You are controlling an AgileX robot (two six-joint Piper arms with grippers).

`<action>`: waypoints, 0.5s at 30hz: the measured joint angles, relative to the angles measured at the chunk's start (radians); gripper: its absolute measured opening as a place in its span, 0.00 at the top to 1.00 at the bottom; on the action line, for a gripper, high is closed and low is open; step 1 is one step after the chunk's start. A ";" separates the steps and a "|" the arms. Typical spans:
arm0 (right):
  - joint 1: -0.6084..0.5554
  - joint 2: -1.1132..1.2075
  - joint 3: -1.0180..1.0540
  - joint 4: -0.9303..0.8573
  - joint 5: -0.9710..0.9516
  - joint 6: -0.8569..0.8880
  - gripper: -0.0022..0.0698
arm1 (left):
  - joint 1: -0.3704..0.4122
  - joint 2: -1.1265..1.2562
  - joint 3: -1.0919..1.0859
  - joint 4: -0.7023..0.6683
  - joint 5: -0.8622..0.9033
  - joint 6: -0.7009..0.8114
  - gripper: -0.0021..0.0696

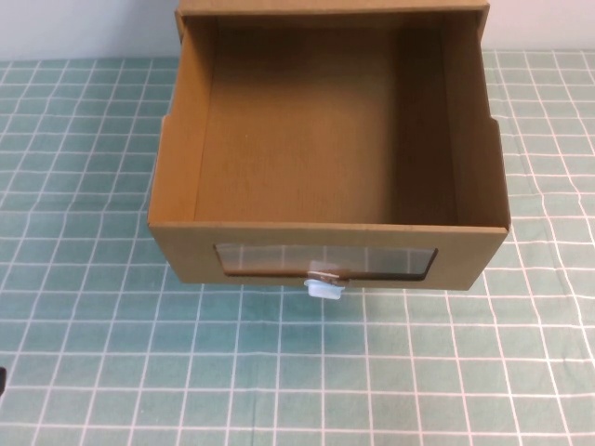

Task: Open the shoe box
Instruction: 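Pull the top drawer of the cardboard box fully open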

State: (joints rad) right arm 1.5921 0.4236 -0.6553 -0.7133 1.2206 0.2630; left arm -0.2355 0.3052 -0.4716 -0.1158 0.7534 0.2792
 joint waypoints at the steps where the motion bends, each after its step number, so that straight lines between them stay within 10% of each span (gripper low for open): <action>1: 0.000 0.000 0.000 0.000 0.000 0.000 0.99 | 0.000 0.000 0.000 0.002 0.000 0.000 0.98; 15: 0.000 0.000 0.000 0.000 0.000 0.000 0.99 | 0.000 -0.194 0.257 0.138 -0.365 0.002 0.98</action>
State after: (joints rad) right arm 1.5921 0.4236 -0.6553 -0.7133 1.2206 0.2630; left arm -0.2355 0.1114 -0.2142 0.0218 0.3883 0.2809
